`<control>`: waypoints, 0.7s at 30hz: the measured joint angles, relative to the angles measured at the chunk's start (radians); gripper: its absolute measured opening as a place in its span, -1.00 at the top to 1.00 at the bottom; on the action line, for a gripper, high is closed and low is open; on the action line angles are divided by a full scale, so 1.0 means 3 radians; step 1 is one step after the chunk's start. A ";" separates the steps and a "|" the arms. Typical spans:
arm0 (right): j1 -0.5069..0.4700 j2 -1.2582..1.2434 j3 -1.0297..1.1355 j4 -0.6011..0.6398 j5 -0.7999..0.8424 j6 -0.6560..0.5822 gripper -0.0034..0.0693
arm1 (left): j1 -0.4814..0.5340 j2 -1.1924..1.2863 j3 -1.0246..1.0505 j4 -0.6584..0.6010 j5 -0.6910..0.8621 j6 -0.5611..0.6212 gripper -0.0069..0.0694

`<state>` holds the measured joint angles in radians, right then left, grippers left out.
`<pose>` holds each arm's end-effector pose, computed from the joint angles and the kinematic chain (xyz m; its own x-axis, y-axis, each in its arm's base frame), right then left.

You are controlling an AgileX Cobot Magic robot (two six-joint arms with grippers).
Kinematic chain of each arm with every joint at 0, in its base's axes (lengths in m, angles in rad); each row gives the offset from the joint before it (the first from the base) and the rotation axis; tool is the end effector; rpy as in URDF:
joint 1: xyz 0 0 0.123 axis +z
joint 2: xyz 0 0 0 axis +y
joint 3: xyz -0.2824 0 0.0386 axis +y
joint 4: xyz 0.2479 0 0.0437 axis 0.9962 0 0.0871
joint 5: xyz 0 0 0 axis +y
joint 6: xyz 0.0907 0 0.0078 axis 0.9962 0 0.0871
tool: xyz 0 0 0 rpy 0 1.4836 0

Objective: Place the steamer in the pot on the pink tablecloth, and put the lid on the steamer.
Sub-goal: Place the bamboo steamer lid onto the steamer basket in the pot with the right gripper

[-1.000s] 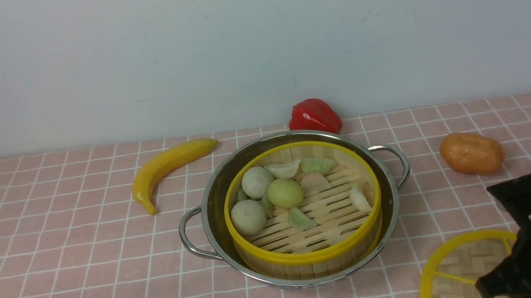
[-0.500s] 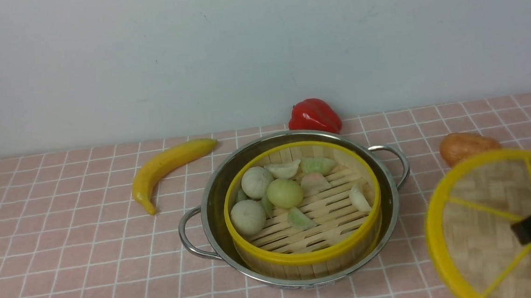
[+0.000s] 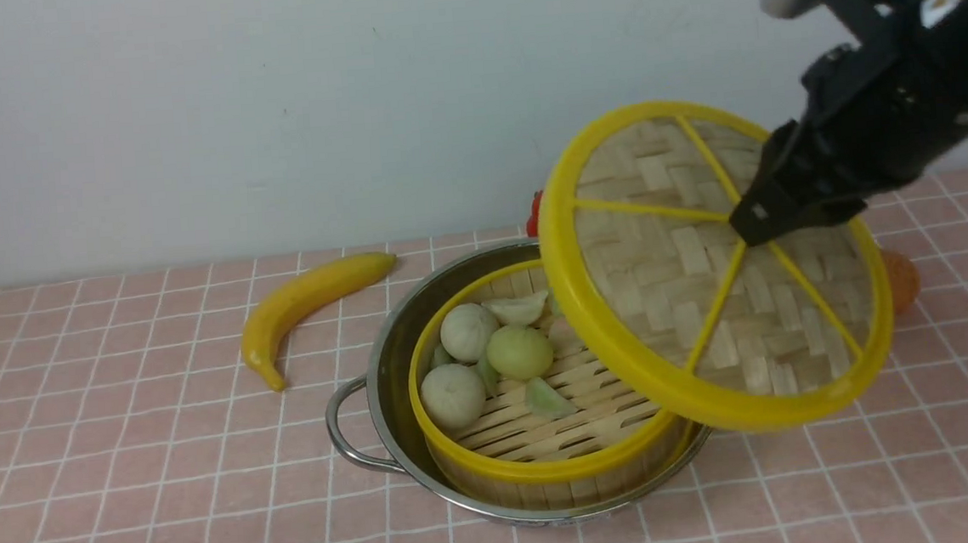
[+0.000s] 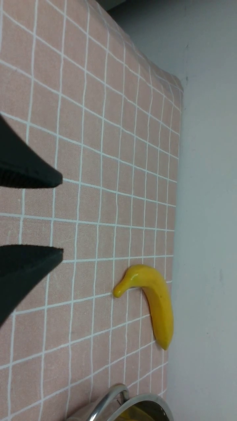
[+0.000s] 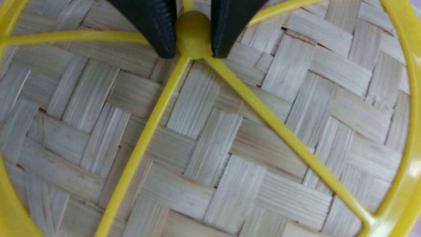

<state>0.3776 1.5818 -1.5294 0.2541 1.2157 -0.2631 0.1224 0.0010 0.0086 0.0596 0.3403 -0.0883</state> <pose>0.2951 0.1401 0.3541 -0.7667 -0.4841 -0.4216 -0.5845 0.7980 0.1466 0.0532 0.0084 0.1795 -0.2526 -0.0634 -0.9655 -0.1493 0.9885 -0.0259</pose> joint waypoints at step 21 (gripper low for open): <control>0.0899 0.1011 -0.0922 -0.0423 0.0067 -0.1408 0.50 | 0.0000 0.0000 0.0000 0.0000 0.0000 0.0000 0.18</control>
<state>0.6475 1.8850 -1.8060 0.1272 1.2358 -0.6854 0.1224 0.0010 0.0086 0.0596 0.3403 -0.0883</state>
